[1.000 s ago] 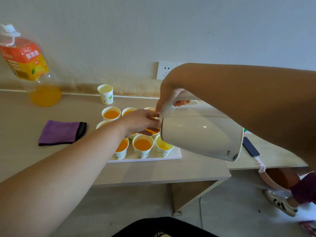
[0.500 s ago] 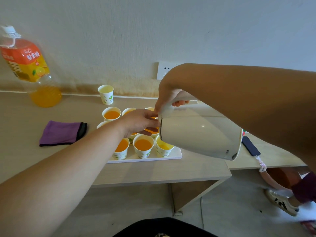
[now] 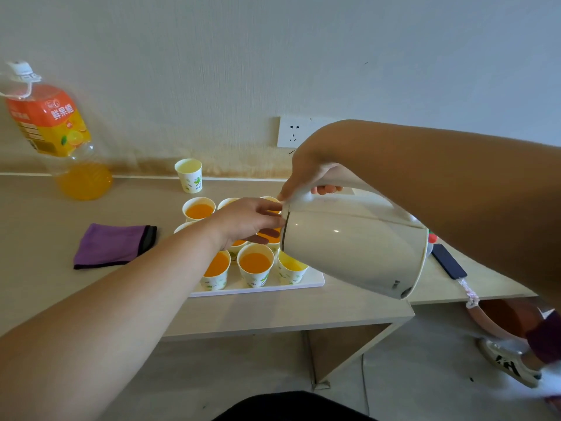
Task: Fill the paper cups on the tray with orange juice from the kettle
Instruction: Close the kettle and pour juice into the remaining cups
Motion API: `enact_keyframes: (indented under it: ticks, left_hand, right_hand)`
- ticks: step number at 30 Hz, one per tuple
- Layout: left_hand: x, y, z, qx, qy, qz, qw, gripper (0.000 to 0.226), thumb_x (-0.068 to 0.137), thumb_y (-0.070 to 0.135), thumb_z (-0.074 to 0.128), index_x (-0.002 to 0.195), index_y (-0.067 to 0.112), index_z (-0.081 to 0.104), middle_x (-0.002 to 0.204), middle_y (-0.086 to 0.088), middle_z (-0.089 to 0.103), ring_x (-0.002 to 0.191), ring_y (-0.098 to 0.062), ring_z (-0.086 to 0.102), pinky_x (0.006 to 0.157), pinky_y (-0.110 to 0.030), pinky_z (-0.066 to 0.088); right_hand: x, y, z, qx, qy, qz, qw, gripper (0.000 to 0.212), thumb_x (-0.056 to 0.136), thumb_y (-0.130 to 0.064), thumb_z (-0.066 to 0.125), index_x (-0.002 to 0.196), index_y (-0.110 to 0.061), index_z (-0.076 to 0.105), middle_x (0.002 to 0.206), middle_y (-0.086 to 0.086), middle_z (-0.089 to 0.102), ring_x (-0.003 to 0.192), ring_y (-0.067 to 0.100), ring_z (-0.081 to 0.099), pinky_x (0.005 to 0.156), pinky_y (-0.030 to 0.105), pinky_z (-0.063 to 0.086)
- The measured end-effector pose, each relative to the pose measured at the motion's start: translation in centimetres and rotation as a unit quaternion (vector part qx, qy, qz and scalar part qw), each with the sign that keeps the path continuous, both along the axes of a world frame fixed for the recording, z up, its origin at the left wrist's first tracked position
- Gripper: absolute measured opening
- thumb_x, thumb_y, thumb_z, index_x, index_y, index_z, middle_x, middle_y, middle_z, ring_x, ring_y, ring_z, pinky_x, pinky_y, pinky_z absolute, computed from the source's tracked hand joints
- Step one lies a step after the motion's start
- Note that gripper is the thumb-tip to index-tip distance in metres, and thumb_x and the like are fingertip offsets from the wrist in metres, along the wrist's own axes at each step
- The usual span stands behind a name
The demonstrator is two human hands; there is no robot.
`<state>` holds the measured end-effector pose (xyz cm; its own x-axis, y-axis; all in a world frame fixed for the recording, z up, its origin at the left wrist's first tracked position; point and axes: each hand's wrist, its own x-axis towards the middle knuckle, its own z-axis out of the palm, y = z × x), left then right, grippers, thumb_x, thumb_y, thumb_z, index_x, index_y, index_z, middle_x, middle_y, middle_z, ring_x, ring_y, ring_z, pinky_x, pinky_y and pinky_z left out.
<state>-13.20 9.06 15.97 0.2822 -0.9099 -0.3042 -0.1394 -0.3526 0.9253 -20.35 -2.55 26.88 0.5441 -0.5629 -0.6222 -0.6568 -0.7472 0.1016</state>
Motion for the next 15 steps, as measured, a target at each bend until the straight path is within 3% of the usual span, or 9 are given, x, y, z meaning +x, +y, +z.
enact_keyframes:
  ticks: [3, 7, 11, 13, 15]
  left_hand:
    - [-0.2, -0.5, 0.9, -0.015, 0.022, 0.043, 0.999, 0.019, 0.087, 0.016, 0.067, 0.105, 0.022, 0.066, 0.098, -0.003, 0.070, 0.085, -0.017, 0.067, 0.082, -0.032, 0.055]
    - [-0.4, -1.3, 3.4, -0.049, -0.019, 0.077, 0.996, 0.024, 0.085, 0.022, 0.069, 0.110, 0.020, 0.066, 0.105, -0.002, 0.070, 0.091, -0.016, 0.066, 0.077, -0.029, 0.055]
    - [-1.0, -1.4, 6.5, -0.117, -0.165, 0.116, 0.972, 0.020, 0.084, 0.027, 0.068, 0.104, 0.026, 0.065, 0.102, 0.006, 0.067, 0.092, -0.011, 0.063, 0.083, -0.026, 0.051]
    - [-1.3, -1.5, 8.4, -0.168, -0.261, 0.154, 0.938, 0.011, 0.085, 0.029, 0.065, 0.095, 0.025, 0.066, 0.087, 0.010, 0.064, 0.080, -0.009, 0.059, 0.075, -0.023, 0.048]
    - [-1.4, -1.7, 9.8, -0.201, -0.263, 0.194, 0.923, 0.013, 0.088, 0.031, 0.060, 0.082, 0.020, 0.064, 0.070, 0.008, 0.061, 0.062, -0.011, 0.056, 0.064, -0.025, 0.048]
  right_hand:
    - [-1.7, -0.3, 1.5, 0.016, -0.037, -0.015, 0.999, 0.048, 0.085, -0.054, 0.060, 0.081, -0.006, 0.056, 0.069, 0.007, 0.053, 0.059, 0.020, 0.053, 0.060, 0.030, 0.050]
    - [-3.6, -2.9, 3.4, 0.099, -0.122, -0.068, 0.985, 0.031, 0.076, -0.031, 0.077, 0.067, -0.009, 0.057, 0.056, 0.004, 0.052, 0.048, 0.018, 0.049, 0.051, 0.026, 0.046]
    - [-4.7, -4.4, 5.0, 0.109, -0.216, -0.106, 0.965, 0.020, 0.077, -0.020, 0.073, 0.067, -0.010, 0.058, 0.056, 0.002, 0.053, 0.046, 0.015, 0.048, 0.049, 0.024, 0.043]
    - [-4.8, -4.6, 5.8, 0.110, -0.263, -0.121, 0.951, 0.017, 0.079, -0.019, 0.070, 0.070, -0.010, 0.058, 0.053, 0.000, 0.054, 0.044, 0.013, 0.048, 0.047, 0.022, 0.043]
    - [-4.7, -4.6, 6.2, 0.127, -0.312, -0.140, 0.931, 0.015, 0.082, -0.016, 0.067, 0.071, -0.009, 0.058, 0.054, 0.001, 0.054, 0.043, 0.012, 0.048, 0.046, 0.021, 0.044]
